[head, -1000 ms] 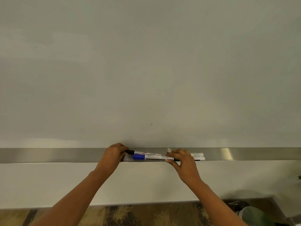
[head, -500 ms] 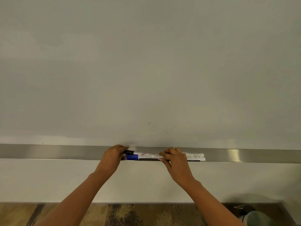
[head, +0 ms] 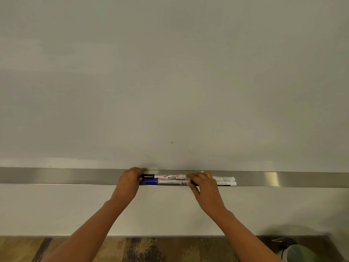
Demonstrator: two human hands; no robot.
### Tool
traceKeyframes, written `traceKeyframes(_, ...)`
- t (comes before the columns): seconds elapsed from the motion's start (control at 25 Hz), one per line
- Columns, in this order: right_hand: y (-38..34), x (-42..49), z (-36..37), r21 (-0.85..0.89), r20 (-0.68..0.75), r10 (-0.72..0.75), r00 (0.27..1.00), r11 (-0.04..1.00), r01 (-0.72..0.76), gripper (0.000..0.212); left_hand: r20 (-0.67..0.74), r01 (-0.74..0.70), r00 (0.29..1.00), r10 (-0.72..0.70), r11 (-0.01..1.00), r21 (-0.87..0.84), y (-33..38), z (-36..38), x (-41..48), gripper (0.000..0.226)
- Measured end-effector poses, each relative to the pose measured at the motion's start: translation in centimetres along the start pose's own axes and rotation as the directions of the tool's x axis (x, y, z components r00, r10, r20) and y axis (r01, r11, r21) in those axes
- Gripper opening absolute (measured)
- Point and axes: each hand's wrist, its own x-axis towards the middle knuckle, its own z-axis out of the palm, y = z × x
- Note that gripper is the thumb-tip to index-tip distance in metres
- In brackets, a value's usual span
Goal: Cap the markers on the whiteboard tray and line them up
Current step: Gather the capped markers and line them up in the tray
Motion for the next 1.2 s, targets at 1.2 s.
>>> traceKeyframes(1.2,6.2,-0.8,-5.3,0.172,-0.137,0.522,0.842,0.849,-0.499,0.032,-0.068,0.300,0.936,-0.347,0.881,-0.366,3.3,0.3,-0.3,0.036)
